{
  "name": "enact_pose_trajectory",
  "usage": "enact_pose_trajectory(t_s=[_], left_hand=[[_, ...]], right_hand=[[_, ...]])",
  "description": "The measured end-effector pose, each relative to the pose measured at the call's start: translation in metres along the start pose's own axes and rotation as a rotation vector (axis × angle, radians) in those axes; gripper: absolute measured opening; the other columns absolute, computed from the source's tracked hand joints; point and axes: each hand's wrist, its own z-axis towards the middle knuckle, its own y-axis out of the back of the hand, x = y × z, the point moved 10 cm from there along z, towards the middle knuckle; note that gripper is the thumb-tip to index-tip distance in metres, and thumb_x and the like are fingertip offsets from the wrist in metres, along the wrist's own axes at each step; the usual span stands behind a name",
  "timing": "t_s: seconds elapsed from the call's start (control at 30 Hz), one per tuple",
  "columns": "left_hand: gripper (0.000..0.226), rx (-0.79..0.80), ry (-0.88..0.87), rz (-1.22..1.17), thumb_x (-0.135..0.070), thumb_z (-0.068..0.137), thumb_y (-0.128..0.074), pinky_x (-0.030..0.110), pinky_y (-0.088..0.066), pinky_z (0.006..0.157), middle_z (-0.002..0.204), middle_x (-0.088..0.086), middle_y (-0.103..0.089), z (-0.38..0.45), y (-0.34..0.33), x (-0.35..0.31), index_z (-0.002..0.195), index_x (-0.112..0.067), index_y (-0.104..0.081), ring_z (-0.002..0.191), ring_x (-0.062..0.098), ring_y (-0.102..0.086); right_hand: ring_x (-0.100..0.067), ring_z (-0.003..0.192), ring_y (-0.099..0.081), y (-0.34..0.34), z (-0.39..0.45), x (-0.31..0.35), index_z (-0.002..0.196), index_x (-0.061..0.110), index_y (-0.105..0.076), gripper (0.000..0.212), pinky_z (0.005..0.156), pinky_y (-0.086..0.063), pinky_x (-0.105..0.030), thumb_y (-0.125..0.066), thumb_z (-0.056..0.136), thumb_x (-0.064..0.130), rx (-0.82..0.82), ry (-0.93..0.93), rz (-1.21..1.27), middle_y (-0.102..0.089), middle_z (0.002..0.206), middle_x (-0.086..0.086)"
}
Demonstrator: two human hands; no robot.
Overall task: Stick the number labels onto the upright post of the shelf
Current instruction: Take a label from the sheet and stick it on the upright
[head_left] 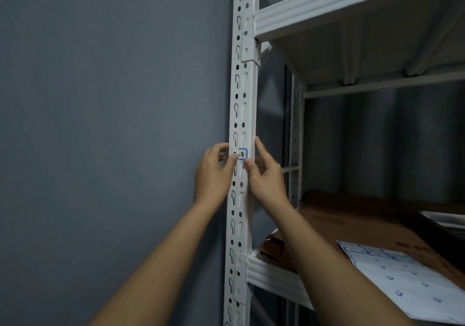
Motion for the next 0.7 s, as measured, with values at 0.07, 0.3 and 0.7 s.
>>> enact_pose_trajectory(t_s=[0.07,0.3,0.7], left_hand=[[0.016,0.007,0.068,-0.104,-0.014,0.089,-0.062,0.009,-0.046,0.076,0.093,-0.011,-0.064,0.003,-0.004,0.004,0.105,-0.016,-0.062,0.084,0.0,-0.062],[0.013,-0.005,0.145,-0.221,-0.006,0.089,-0.059,0.001,-0.043,0.069,0.086,-0.011,-0.063,0.007,-0.005,0.013,0.098,-0.015,-0.06,0.076,-0.01,-0.057],[0.021,0.026,0.157,-0.232,-0.014,0.087,-0.066,0.004,-0.044,0.062,0.088,-0.016,-0.062,0.002,-0.004,0.01,0.107,-0.017,-0.061,0.071,-0.01,-0.059]], right_hand=[[-0.014,0.102,-0.068,0.0,0.001,0.0,0.143,0.04,-0.039,0.06,0.095,-0.052,-0.046,-0.056,0.087,0.03,-0.001,0.006,-0.009,-0.072,0.111,0.004],[-0.012,0.101,-0.068,0.0,0.002,-0.001,0.142,0.042,-0.039,0.059,0.095,-0.052,-0.045,-0.057,0.088,0.028,0.002,0.011,-0.002,-0.071,0.113,0.005],[-0.012,0.103,-0.068,-0.001,0.001,-0.001,0.131,0.059,-0.036,0.057,0.095,-0.052,-0.045,-0.057,0.083,0.036,0.009,0.001,0.003,-0.071,0.114,0.004]])
